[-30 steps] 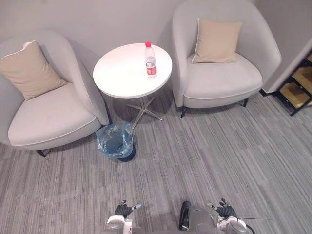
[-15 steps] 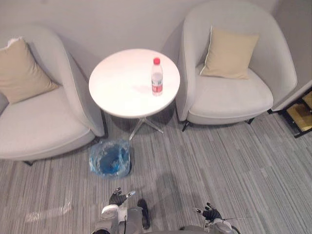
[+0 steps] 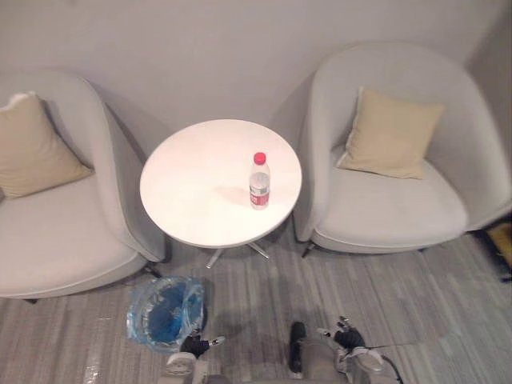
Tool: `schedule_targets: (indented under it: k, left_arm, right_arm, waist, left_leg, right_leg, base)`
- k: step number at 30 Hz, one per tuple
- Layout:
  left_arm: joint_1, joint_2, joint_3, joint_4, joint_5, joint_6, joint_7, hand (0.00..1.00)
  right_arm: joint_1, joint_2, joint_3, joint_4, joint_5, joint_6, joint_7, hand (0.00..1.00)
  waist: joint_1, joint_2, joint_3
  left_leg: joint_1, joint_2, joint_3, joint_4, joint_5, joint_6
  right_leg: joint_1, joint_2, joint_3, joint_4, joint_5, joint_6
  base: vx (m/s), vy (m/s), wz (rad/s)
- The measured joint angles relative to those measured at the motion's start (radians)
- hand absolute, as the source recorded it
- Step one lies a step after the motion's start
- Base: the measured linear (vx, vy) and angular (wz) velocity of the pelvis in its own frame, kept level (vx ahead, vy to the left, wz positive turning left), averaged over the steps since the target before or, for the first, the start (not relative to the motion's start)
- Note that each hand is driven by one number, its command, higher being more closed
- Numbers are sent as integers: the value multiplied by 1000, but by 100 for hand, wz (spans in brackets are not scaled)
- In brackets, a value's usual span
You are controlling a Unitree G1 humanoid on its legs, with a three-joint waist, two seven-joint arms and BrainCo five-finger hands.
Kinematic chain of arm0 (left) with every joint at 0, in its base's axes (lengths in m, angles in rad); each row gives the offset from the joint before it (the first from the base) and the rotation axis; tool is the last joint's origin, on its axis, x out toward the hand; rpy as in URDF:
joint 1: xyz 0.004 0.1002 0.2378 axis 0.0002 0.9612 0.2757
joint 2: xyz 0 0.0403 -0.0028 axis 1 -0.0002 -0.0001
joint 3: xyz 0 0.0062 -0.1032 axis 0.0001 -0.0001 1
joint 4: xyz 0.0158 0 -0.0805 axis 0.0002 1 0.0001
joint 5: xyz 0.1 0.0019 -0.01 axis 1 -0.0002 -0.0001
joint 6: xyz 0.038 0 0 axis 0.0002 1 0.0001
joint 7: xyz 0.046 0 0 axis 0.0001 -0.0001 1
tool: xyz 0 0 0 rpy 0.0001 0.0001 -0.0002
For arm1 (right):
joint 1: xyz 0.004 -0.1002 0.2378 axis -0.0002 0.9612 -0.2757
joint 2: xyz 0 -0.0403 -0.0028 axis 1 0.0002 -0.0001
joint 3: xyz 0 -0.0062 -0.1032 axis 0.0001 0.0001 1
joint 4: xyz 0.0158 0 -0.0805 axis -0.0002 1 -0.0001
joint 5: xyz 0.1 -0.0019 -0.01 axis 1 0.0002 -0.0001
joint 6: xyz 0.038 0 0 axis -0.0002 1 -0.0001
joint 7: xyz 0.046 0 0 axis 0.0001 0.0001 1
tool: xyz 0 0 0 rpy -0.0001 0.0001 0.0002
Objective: Gather rubbish on tea table into small bin, then transfer packed bag to large trash can.
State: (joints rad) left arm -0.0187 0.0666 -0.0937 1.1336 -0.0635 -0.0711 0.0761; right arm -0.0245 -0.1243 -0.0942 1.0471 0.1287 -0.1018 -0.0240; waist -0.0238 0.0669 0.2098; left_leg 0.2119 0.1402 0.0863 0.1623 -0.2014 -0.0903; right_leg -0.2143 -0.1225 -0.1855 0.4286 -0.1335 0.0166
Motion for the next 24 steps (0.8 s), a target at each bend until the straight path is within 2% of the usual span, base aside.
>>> schedule_targets:
  k: [1,2,3,4,5,6,7,8,11,12,15,16,20,23,24]
  left_arm:
    - [0,-7,24,-3,6,-2,-2,0]
    - [-1,-13,41,-6,7,-2,-2,0]
    - [-3,-19,82,-29,15,-3,0,0]
    - [-3,-18,90,-37,15,-3,0,0]
    - [1,-19,108,-55,19,-4,0,0]
    - [2,-20,108,-65,19,-4,0,0]
    - [3,-20,107,-66,19,-4,0,0]
    - [1,-20,106,-67,20,-5,0,0]
    - [-2,-10,98,-58,20,-7,0,0]
    - [4,10,80,-58,20,-8,1,0]
    - [-4,29,60,-49,21,-7,1,0]
    - [-3,31,53,-37,21,-7,1,0]
    - [2,40,35,-21,24,-6,1,0]
    - [3,38,25,-20,24,-4,-14,0]
    - [3,39,16,-21,25,-6,-23,0]
  right_arm:
    - [5,5,0,3,0,0,3,0]
    - [8,6,0,3,1,0,3,0]
    - [19,9,2,2,5,1,3,0]
    - [25,14,5,0,10,1,2,0]
    - [33,14,10,1,26,5,0,0]
    - [45,14,10,-2,31,7,-4,0]
    - [46,15,9,-1,31,7,-5,0]
    - [47,15,9,-5,32,9,-9,0]
    - [43,11,11,4,39,10,-17,0]
    - [44,29,19,13,38,10,-17,0]
    - [44,47,20,33,28,9,-18,0]
    - [44,47,20,35,26,9,-18,0]
    - [27,32,20,35,-13,9,-23,0]
    - [6,-27,50,24,3,3,12,0]
    - [5,-52,54,-33,25,11,13,0]
  waist:
    - [-7,1,2]
    - [-7,0,3]
    - [-2,-3,5]
    - [5,-11,11]
    - [22,-10,11]
    - [31,-12,11]
    - [32,-12,11]
    - [31,-12,11]
    - [36,-13,5]
    - [36,-48,-8]
    - [37,-76,-14]
    - [36,-77,-15]
    - [38,-70,-34]
    - [37,-66,-37]
    - [38,-63,-42]
  left_leg:
    - [-43,15,-37,112,-1,-3]
    - [-78,23,-47,188,2,-7]
    - [-172,47,-48,382,31,-56]
    - [-206,64,-42,454,37,-75]
    - [-259,101,-2,558,15,-57]
    - [-286,110,51,561,-15,-42]
    - [-296,108,70,545,-23,-33]
    - [-324,78,103,428,-30,-16]
    - [-309,2,92,167,66,-2]
    - [-276,-30,95,99,88,8]
    - [-241,-61,94,58,94,15]
    - [-206,-74,93,30,96,19]
    - [-154,-86,86,-54,124,19]
    - [-138,-84,80,-91,143,13]
    - [-138,-80,70,-99,145,10]
  right_leg:
    - [53,2,-37,-24,-34,-4]
    - [77,3,-52,-44,-38,-6]
    - [127,8,-81,-89,-42,-13]
    - [149,11,-91,-106,-43,-18]
    - [204,19,-115,-138,-50,-29]
    - [244,18,-129,-160,-51,-26]
    - [254,17,-130,-168,-52,-22]
    - [271,9,-127,-178,-57,-7]
    - [268,13,-78,-169,-67,34]
    - [275,5,-27,-214,-52,42]
    - [328,-10,-9,-280,-43,53]
    - [359,-16,-1,-296,-43,53]
    - [389,-16,6,-321,-43,53]
    - [390,-9,9,-329,-43,53]
    - [389,-3,9,-329,-42,52]
  base:
    - [217,-227,67]
    - [203,-247,86]
    - [105,-127,56]
    - [134,-106,53]
    - [151,-65,30]
    - [145,-54,22]
    - [152,-5,3]
    - [173,65,-8]
    - [176,84,-16]
    - [186,79,-7]
    - [189,67,13]
    - [164,44,10]
    - [96,-29,7]
    - [34,-76,1]
    - [8,-65,6]
